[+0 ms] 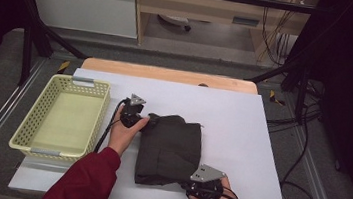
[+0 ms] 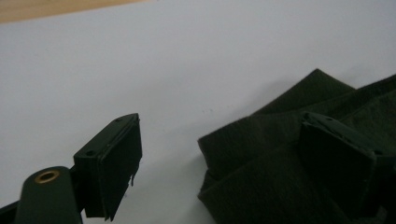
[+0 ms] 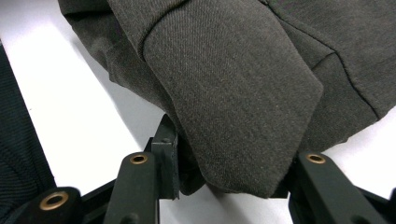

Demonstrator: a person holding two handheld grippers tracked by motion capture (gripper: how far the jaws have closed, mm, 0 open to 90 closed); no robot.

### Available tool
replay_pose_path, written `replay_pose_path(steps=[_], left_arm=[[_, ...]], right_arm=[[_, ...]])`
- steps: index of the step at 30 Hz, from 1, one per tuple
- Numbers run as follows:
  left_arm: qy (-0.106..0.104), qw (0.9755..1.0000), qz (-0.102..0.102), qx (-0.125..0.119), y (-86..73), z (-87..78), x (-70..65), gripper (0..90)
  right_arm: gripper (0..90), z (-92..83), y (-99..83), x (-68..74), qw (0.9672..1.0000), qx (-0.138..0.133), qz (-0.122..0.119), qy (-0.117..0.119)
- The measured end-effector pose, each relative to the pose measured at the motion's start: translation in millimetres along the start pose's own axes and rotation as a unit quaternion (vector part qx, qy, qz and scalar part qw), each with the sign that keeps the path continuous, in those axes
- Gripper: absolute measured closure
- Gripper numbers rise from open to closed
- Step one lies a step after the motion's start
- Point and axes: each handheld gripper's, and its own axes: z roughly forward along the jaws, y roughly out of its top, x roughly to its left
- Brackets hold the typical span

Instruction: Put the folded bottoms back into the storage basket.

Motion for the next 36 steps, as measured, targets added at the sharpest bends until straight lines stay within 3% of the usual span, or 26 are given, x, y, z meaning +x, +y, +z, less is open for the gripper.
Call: replay_pose_path(steps=[3, 6, 7, 11, 13, 14, 18, 21, 25, 36], left_arm=[[-0.013, 0.9998, -0.009, 0.013, -8.3, 6.8, -3.0, 14.8], [-0.028, 0.9994, -0.009, 0.021, -14.2, 10.5, -6.7, 23.3], [-0.039, 0.9990, -0.008, 0.021, -14.5, 10.2, -8.2, 30.1], [-0.036, 0.9991, -0.010, 0.020, -15.4, 7.5, -15.3, 46.7], [-0.053, 0.9982, -0.018, 0.019, -14.4, 5.3, -17.5, 61.9], [-0.051, 0.9984, -0.017, 0.018, -13.7, 4.3, -19.8, 67.7], [-0.042, 0.9991, -0.008, -0.002, -8.2, -4.3, -26.8, 78.1], [-0.054, 0.9982, -0.014, -0.023, 0.0, -14.7, -29.6, 81.0], [-0.059, 0.9974, 0.002, -0.041, 14.6, -26.5, -35.3, 81.7], [-0.070, 0.9958, 0.004, -0.059, 43.1, -40.9, -40.1, 82.5]], right_arm=[[57.9, 0.0, 0.0, -0.2, 1.0000, 0.001, 0.000, 0.000], [57.8, 0.4, 0.1, -0.3, 1.0000, 0.002, 0.001, 0.001], [57.8, 0.7, 0.2, -0.2, 1.0000, 0.002, 0.000, 0.001], [58.5, 0.8, 0.9, -0.2, 1.0000, 0.003, -0.002, 0.000], [59.5, 0.7, 1.7, 0.4, 1.0000, 0.003, -0.005, -0.002], [60.1, 0.7, 2.0, 0.5, 1.0000, 0.003, -0.005, -0.002], [61.5, -1.2, 3.5, 2.0, 0.9999, -0.003, -0.011, -0.011], [62.1, -3.4, 5.1, 2.6, 0.9998, -0.010, -0.012, -0.016], [62.6, -5.2, 8.1, 3.5, 0.9994, -0.021, -0.017, -0.024], [62.9, -8.1, 15.2, 1.0, 0.9980, -0.045, -0.014, -0.043]])
